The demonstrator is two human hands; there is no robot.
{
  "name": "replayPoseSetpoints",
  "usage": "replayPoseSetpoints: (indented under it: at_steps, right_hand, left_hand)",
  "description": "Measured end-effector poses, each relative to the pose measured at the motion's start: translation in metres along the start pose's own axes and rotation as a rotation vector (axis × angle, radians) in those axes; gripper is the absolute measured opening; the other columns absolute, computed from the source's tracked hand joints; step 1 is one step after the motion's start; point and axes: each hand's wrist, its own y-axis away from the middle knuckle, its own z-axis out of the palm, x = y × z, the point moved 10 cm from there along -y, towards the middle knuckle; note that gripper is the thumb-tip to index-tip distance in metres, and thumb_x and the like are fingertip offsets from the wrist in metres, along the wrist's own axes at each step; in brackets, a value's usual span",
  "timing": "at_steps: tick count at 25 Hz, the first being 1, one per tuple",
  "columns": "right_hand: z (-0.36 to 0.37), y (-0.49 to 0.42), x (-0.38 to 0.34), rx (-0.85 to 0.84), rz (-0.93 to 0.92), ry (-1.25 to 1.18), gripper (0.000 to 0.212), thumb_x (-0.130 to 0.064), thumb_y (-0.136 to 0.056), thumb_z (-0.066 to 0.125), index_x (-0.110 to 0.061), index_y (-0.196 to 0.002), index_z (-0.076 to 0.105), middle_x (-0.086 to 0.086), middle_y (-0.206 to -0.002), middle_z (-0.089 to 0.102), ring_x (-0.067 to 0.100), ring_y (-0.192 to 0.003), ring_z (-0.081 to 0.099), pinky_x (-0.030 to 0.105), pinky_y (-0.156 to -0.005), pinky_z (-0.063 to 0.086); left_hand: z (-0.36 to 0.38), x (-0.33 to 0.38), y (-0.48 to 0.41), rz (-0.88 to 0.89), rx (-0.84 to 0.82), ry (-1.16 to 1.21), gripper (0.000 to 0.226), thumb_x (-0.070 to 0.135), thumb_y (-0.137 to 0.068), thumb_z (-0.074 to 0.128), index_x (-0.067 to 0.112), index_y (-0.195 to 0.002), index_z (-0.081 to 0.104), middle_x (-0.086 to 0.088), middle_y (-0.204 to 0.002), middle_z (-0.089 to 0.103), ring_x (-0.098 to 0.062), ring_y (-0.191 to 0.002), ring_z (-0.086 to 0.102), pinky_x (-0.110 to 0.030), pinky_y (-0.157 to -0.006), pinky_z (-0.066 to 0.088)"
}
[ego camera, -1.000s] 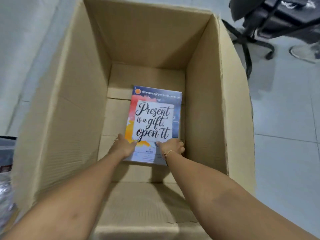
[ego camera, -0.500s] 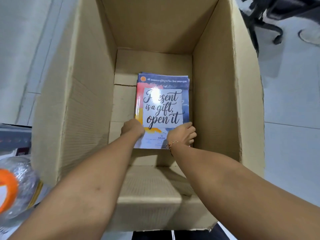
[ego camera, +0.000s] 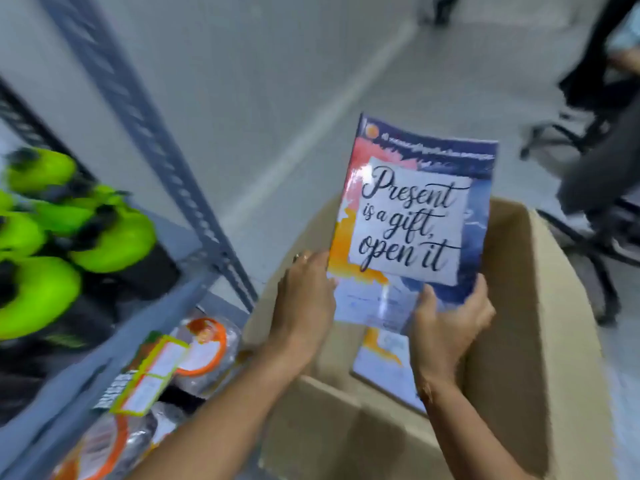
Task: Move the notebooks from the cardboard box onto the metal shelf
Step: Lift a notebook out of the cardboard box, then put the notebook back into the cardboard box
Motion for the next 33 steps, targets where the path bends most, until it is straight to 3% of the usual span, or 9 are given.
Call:
replayPoseSetpoints:
  at_steps: [3,6,8,14,19,22,25,29,33]
  right_hand:
    - [0.013,0.050,-0.138,-0.053,-0.281,-0.364,0.073,-0.024,-0.076,0.066,-0.005,-0.139,0.036,0.007,-0.131,0.044,0.020,-0.124,0.044,0.012,-0.104,0.034]
    - [0.021,0.107,-0.275,-0.179,-0.514,-0.592,0.068,-0.034,-0.079,0.065,-0.006,-0.136,0.042,0.016,-0.127,0.058,0.033,-0.108,0.059,0.043,-0.099,0.047]
    - [0.025,0.151,-0.366,-0.322,-0.724,-0.657,0.062,-0.032,-0.080,0.066,-0.004,-0.132,0.047,0.028,-0.116,0.064,0.033,-0.096,0.061,0.045,-0.091,0.046]
    - [0.133,0.260,-0.544,-0.827,-1.017,-0.344,0.012,-0.010,-0.075,0.062,-0.005,-0.086,0.061,0.020,-0.088,0.066,0.037,-0.092,0.063,0.036,-0.067,0.041]
    - [0.191,0.293,-0.523,-0.930,-1.117,0.192,0.028,-0.015,-0.084,0.058,-0.004,-0.110,0.058,0.019,-0.119,0.061,0.042,-0.118,0.046,0.042,-0.097,0.040]
    - [0.145,0.256,-0.513,-0.713,-1.146,-0.119,0.030,-0.022,-0.088,0.055,-0.005,-0.112,0.058,0.017,-0.112,0.065,0.037,-0.113,0.045,0.039,-0.095,0.036]
    - [0.068,0.166,-0.416,-0.205,-1.067,-0.655,0.027,-0.015,-0.088,0.059,0.002,-0.108,0.064,0.015,-0.098,0.072,0.029,-0.091,0.057,0.037,-0.084,0.041]
    - [0.102,0.018,-0.151,-0.181,-0.445,-0.249,0.028,-0.018,-0.086,0.054,-0.001,-0.106,0.064,0.018,-0.103,0.068,0.028,-0.096,0.056,0.031,-0.094,0.041]
    - [0.077,-0.050,0.172,-0.350,0.389,0.549,0.045,-0.032,-0.081,0.053,-0.001,-0.113,0.061,0.025,-0.122,0.060,0.040,-0.116,0.052,0.045,-0.100,0.040]
  left_hand:
    - [-0.186,0.007,0.069,0.138,0.547,-0.033,0.042,0.019,-0.082,0.058,0.012,-0.122,0.061,-0.009,-0.098,0.066,-0.015,-0.086,0.055,-0.029,-0.073,0.040]
    - [-0.323,0.007,0.147,0.112,0.920,-0.191,0.051,0.031,-0.080,0.053,0.010,-0.126,0.060,-0.008,-0.094,0.066,-0.013,-0.077,0.050,-0.026,-0.073,0.039]
    - [-0.397,-0.002,0.190,-0.048,1.085,-0.268,0.049,0.030,-0.082,0.061,0.012,-0.127,0.058,-0.003,-0.086,0.055,-0.012,-0.071,0.051,-0.026,-0.070,0.037]
    - [-0.521,-0.097,0.182,-0.591,0.923,-0.416,0.029,0.020,-0.088,0.061,-0.008,-0.095,0.064,-0.032,-0.103,0.065,-0.044,-0.101,0.059,-0.043,-0.083,0.046]
    - [-0.507,-0.154,0.155,-0.849,0.543,-0.507,0.035,0.026,-0.090,0.053,0.010,-0.119,0.063,-0.018,-0.129,0.060,-0.035,-0.122,0.049,-0.038,-0.104,0.037]
    - [-0.493,-0.094,0.138,-0.677,0.736,-0.732,0.033,0.032,-0.091,0.054,0.017,-0.116,0.066,-0.015,-0.131,0.055,-0.038,-0.126,0.036,-0.043,-0.102,0.034]
    - [-0.393,0.019,0.099,0.045,1.032,-0.776,0.023,0.020,-0.086,0.058,0.015,-0.104,0.072,-0.011,-0.123,0.064,-0.040,-0.112,0.051,-0.044,-0.088,0.043]
    - [-0.133,0.059,-0.008,0.439,0.386,-0.256,0.025,0.012,-0.080,0.058,0.016,-0.100,0.073,-0.008,-0.108,0.072,-0.032,-0.096,0.063,-0.039,-0.082,0.054]
    - [0.204,0.042,-0.035,0.127,-0.679,0.122,0.035,0.027,-0.084,0.051,0.013,-0.111,0.067,-0.015,-0.117,0.068,-0.031,-0.109,0.062,-0.036,-0.093,0.050]
